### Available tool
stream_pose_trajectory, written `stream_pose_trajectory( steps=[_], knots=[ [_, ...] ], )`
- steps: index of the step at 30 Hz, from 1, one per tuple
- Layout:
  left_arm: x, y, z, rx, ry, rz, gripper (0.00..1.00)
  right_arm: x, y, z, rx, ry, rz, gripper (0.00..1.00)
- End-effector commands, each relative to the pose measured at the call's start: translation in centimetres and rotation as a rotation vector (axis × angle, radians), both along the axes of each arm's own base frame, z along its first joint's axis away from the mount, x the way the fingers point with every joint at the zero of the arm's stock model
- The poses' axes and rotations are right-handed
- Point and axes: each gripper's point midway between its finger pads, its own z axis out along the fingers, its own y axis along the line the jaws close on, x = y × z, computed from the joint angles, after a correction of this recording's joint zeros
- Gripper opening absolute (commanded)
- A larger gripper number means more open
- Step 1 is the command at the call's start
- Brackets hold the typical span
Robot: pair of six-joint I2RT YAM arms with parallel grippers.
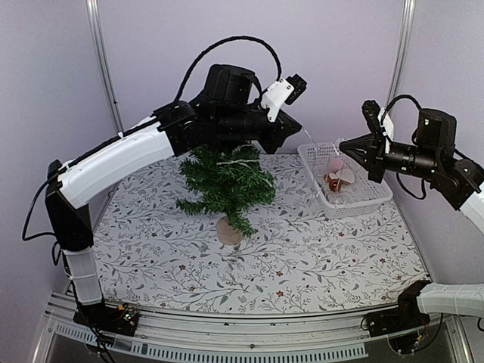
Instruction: Decorate the small christmas tree
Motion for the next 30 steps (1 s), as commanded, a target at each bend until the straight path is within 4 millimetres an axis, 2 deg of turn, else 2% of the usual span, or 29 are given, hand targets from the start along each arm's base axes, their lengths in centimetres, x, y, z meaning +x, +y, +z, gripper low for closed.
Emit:
stream_pose_trajectory(
  steps=[1,4,8,12,15,19,23,27,30],
  knots=[
    [1.2,1.5,3.6,-0.074,-0.042,0.079,0.0,0.5,-1.5,-1.4,0.011,0.05,-0.099,0.0],
    [1.4,2.1,4.5,-0.102,-0.042,0.095,0.0,-0.1,-2.0,-0.7,0.052,0.03,-0.107,0.0],
    [1.1,1.8,4.2,-0.094,-0.041,0.063,0.0,-0.8,-2.0,0.4,0.075,0.019,-0.091,0.0],
    [1.1,1.1,3.1,-0.08,-0.01,0.051,0.0,-0.3,-0.8,1.1,0.074,0.033,-0.037,0.0],
    [0.9,1.3,4.0,-0.108,-0.02,0.052,0.0,0.9,-1.4,1.0,0.079,0.046,-0.108,0.0],
    [-0.8,1.9,6.8,-0.184,-0.07,-0.018,0.0,3.3,-4.5,-0.2,0.074,0.068,-0.319,0.0],
    [-3.0,3.6,10.3,-0.275,-0.129,-0.074,0.0,6.1,-7.9,-0.7,0.094,0.102,-0.511,0.0],
    [-4.5,5.1,12.9,-0.336,-0.178,-0.102,0.0,8.4,-11.1,-0.3,0.123,0.108,-0.66,0.0],
    [-4.9,6.1,13.8,-0.35,-0.201,-0.09,0.0,10.0,-14.0,0.2,0.148,0.094,-0.766,0.0]
  ],
)
